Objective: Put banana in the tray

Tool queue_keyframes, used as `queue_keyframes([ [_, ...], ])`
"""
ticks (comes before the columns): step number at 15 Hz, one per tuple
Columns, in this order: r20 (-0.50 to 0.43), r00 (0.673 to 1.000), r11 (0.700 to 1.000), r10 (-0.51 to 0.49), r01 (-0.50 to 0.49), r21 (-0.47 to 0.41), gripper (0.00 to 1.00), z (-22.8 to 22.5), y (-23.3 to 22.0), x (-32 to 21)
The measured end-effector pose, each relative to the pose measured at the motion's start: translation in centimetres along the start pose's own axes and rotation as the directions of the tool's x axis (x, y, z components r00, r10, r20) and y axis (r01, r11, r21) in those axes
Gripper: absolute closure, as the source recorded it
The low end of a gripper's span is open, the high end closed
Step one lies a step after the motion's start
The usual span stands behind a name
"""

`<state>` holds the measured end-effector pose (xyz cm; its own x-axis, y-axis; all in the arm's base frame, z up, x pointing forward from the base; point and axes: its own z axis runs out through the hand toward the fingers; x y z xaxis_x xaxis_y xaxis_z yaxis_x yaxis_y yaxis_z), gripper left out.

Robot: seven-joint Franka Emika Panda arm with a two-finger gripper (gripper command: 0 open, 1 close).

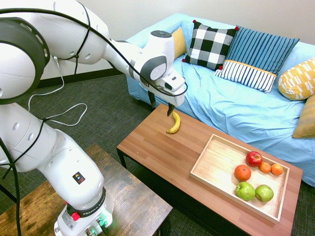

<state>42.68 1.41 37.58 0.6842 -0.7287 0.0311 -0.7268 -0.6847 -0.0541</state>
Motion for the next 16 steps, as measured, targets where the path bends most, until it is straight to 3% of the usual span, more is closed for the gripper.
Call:
queue_keyframes([
  [7,-0.021,0.999,0.999,-0.05,0.05,0.004,0.0,2.7,-3.7,0.6],
  [16,-0.014,0.971,0.971,-0.237,0.237,0.014,0.0,14.4,-11.2,7.3],
])
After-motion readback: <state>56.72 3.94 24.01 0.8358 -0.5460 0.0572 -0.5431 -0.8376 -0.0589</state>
